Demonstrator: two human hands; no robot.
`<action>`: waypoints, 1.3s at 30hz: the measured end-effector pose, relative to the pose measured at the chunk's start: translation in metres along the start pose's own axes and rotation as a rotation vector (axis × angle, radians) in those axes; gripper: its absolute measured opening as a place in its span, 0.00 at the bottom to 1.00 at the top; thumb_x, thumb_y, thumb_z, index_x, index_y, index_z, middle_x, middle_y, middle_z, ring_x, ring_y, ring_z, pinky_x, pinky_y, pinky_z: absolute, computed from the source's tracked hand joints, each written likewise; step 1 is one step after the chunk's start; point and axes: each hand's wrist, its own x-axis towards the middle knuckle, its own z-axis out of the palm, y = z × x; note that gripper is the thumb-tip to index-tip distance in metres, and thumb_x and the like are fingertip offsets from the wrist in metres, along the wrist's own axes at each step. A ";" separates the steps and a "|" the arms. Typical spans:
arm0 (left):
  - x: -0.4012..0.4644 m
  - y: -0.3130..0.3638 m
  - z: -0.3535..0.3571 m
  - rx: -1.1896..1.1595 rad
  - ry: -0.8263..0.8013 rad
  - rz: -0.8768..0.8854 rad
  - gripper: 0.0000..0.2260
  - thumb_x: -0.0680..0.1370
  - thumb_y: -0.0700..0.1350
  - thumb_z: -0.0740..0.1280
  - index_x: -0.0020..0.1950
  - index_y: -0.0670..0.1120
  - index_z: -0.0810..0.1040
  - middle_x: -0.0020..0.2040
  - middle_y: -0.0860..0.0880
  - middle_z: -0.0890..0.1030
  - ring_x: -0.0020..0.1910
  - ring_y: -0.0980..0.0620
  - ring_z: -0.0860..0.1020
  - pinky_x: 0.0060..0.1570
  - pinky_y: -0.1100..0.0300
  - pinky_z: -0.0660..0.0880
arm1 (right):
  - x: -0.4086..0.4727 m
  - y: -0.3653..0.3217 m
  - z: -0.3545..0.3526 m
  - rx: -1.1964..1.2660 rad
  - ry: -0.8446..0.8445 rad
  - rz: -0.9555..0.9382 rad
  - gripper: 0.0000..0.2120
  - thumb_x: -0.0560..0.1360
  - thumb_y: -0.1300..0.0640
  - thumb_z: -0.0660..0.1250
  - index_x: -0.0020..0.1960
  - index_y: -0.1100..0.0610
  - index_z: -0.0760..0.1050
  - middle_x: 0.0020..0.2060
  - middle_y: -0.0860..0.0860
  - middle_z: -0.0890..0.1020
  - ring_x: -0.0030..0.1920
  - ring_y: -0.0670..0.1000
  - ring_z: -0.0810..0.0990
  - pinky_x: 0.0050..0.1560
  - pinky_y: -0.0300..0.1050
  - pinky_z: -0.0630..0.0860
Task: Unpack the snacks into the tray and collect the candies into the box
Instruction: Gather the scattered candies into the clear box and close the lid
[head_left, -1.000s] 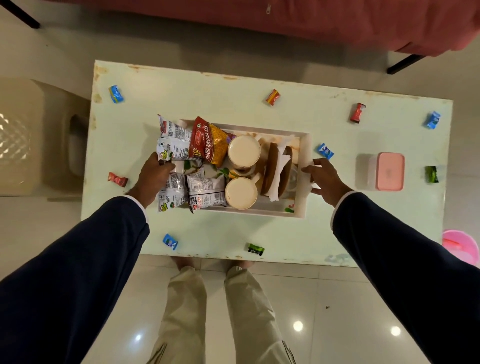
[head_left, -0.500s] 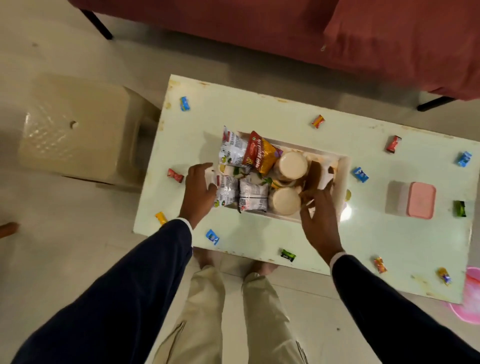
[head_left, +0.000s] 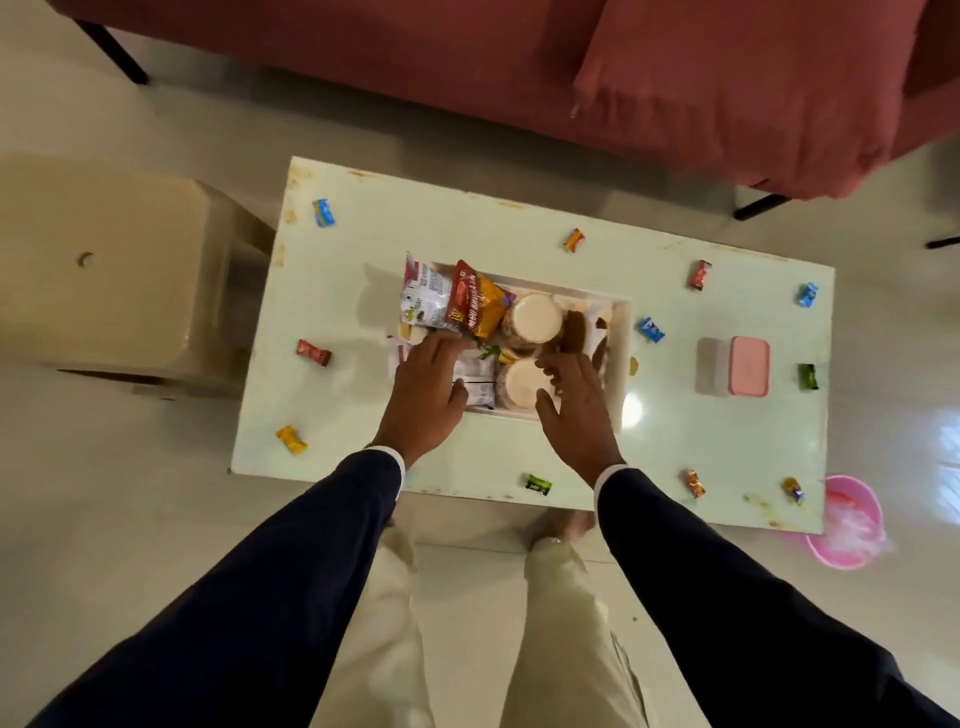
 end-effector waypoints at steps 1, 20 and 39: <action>0.005 0.009 0.008 -0.011 0.000 0.018 0.23 0.76 0.36 0.66 0.70 0.47 0.72 0.69 0.46 0.72 0.67 0.44 0.72 0.65 0.50 0.71 | 0.001 0.012 -0.008 -0.007 0.007 0.012 0.14 0.75 0.67 0.68 0.60 0.58 0.74 0.57 0.53 0.77 0.56 0.54 0.77 0.59 0.54 0.77; 0.113 0.226 0.319 -0.299 -0.240 -0.141 0.21 0.79 0.32 0.62 0.67 0.52 0.74 0.66 0.54 0.70 0.64 0.54 0.74 0.60 0.59 0.73 | 0.025 0.353 -0.191 -0.254 0.073 0.455 0.32 0.71 0.42 0.74 0.68 0.56 0.69 0.64 0.54 0.71 0.63 0.60 0.72 0.57 0.56 0.75; 0.121 0.265 0.319 -0.530 -0.280 -0.335 0.25 0.80 0.57 0.68 0.75 0.64 0.64 0.69 0.54 0.72 0.63 0.59 0.76 0.56 0.65 0.74 | 0.006 0.335 -0.198 1.008 -0.109 0.646 0.40 0.72 0.48 0.76 0.78 0.49 0.60 0.66 0.55 0.77 0.59 0.53 0.83 0.54 0.43 0.83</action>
